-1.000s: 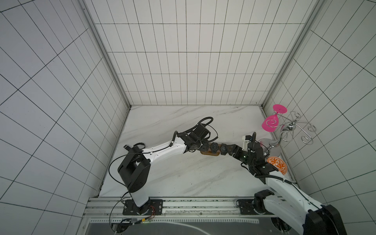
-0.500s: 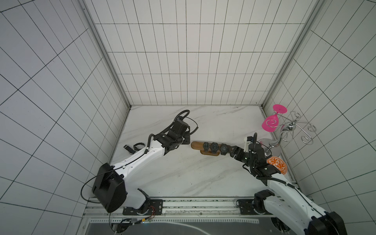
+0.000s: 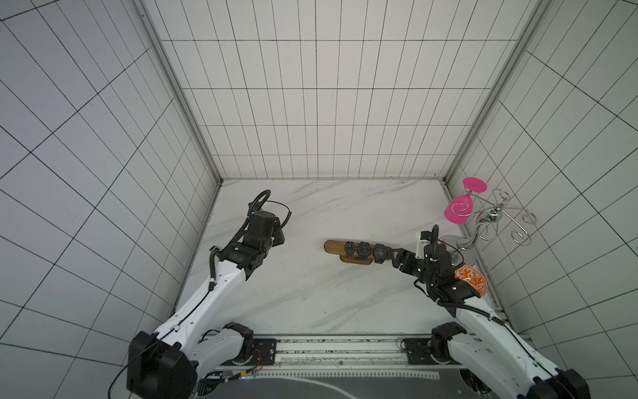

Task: Place watch on stand
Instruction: Pick up the watch at the center of the board.

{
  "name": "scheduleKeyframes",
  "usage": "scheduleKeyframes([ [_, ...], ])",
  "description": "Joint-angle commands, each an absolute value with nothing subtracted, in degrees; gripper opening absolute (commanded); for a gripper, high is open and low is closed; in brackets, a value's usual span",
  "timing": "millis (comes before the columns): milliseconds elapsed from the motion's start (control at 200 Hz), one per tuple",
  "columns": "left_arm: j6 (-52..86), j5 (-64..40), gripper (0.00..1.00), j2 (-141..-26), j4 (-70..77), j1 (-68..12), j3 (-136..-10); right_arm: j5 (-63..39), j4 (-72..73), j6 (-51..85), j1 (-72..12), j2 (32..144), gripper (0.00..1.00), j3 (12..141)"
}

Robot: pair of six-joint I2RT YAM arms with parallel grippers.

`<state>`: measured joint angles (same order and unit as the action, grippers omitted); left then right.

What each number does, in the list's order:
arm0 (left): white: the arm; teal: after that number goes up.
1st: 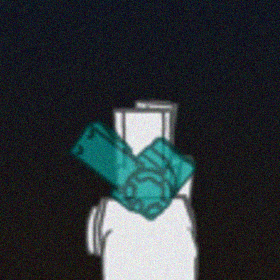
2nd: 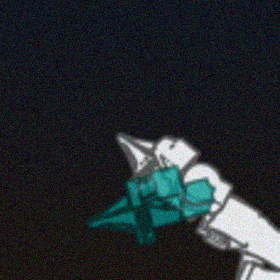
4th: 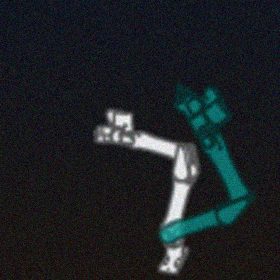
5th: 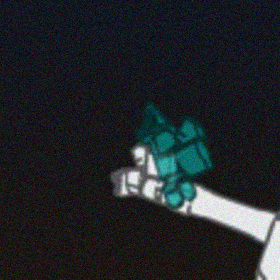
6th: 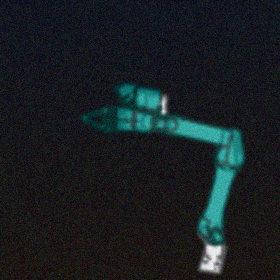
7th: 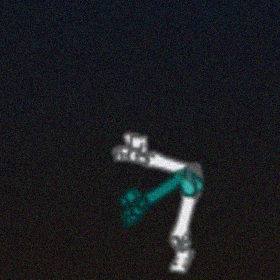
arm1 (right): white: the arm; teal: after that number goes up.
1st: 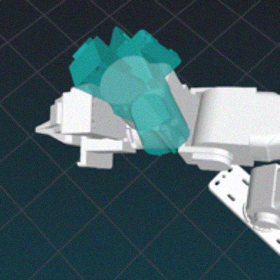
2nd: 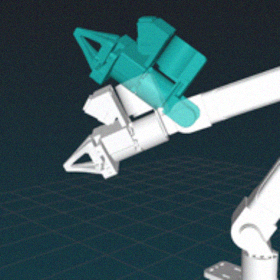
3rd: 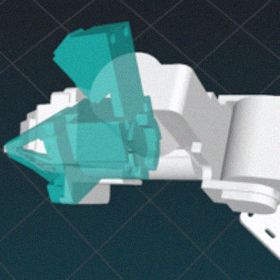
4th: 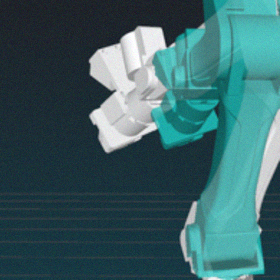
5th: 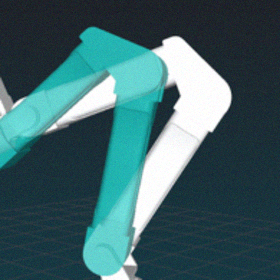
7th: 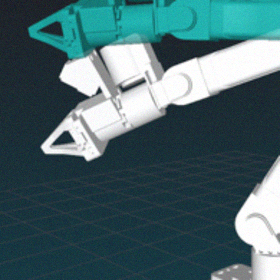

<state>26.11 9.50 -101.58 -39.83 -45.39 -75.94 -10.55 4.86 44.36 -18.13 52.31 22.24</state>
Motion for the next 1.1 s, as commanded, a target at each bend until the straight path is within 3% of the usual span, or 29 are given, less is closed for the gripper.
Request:
scheduleKeyframes([
  [0, 26.0, 8.1, 0.36, -101.0, -38.1, -45.5, -76.1, -7.1, 3.0, 42.2, -18.4, 52.2, 0.72, 21.0],
  [275, 26.2, 8.4, 0.36, -101.1, -38.0, -45.5, -76.0, -8.1, 2.5, 40.1, -16.8, 53.7, 0.76, 22.1],
  [685, 25.3, 7.0, 0.36, -101.8, -39.3, -45.8, -77.5, -16.0, 8.2, 45.0, -16.9, 53.7, 0.66, 18.9],
  [1094, 24.6, 5.5, 0.48, -101.7, -39.8, -46.5, -78.0, -14.7, 7.7, 45.5, -17.6, 53.0, 0.65, 18.7],
])
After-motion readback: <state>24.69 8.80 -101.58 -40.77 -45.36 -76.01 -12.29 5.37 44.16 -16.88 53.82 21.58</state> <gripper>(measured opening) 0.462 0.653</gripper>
